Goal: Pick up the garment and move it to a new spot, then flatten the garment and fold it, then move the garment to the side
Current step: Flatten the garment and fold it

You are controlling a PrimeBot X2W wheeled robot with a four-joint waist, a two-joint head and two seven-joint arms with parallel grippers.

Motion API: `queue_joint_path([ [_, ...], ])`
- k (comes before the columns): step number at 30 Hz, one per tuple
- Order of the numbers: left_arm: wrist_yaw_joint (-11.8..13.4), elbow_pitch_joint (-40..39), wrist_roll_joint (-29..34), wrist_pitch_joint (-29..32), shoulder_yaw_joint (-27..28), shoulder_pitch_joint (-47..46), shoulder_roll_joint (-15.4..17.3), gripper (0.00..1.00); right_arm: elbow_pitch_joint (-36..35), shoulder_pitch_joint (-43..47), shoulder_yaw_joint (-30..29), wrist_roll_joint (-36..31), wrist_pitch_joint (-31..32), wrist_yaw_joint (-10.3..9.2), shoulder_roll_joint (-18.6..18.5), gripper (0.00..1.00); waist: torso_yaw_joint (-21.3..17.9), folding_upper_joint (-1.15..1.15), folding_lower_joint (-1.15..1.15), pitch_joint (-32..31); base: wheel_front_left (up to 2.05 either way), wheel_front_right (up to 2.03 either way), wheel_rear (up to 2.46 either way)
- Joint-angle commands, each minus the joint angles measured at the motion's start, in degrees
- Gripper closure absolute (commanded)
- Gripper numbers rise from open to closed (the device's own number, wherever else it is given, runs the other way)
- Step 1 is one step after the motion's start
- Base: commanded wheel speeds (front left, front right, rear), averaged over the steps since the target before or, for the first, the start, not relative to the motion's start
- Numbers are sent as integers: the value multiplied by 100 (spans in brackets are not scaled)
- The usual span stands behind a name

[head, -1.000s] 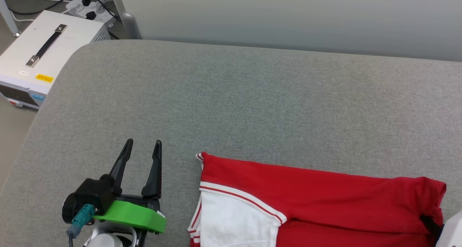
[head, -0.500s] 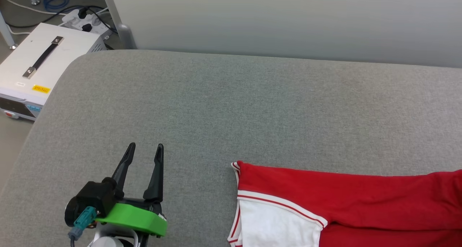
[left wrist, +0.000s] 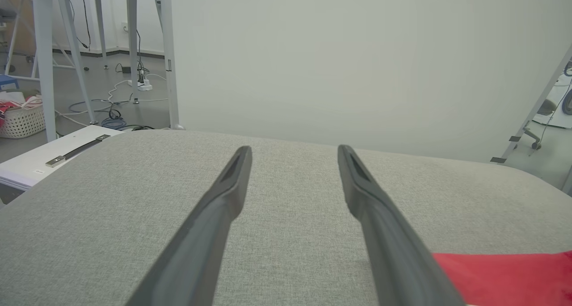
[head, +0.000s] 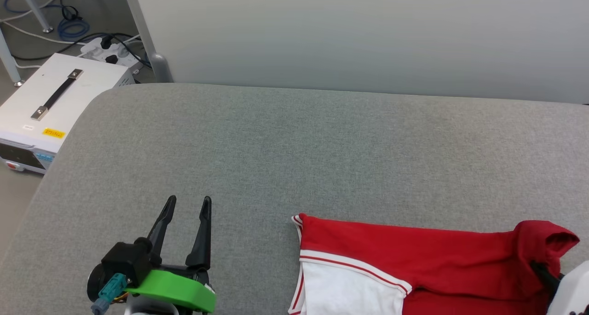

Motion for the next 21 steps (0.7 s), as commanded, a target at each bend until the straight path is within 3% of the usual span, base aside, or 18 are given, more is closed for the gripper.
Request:
queue_joint_path([
  [1,-16,21,-41,-34,-13,121,-20,0,-143,96,35,-52,98,-4,118,100,16,0,0,-45,0,0,0],
  [13,-16,125,-85,-34,-61,190,-18,0,-1052,1,673,27,928,-4,1493,100,150,0,0,-137,0,0,0],
  [21,-16,145,-99,-34,-70,165,24,0,-826,-309,1483,292,870,-4,1808,100,254,0,0,-138,0,0,0],
])
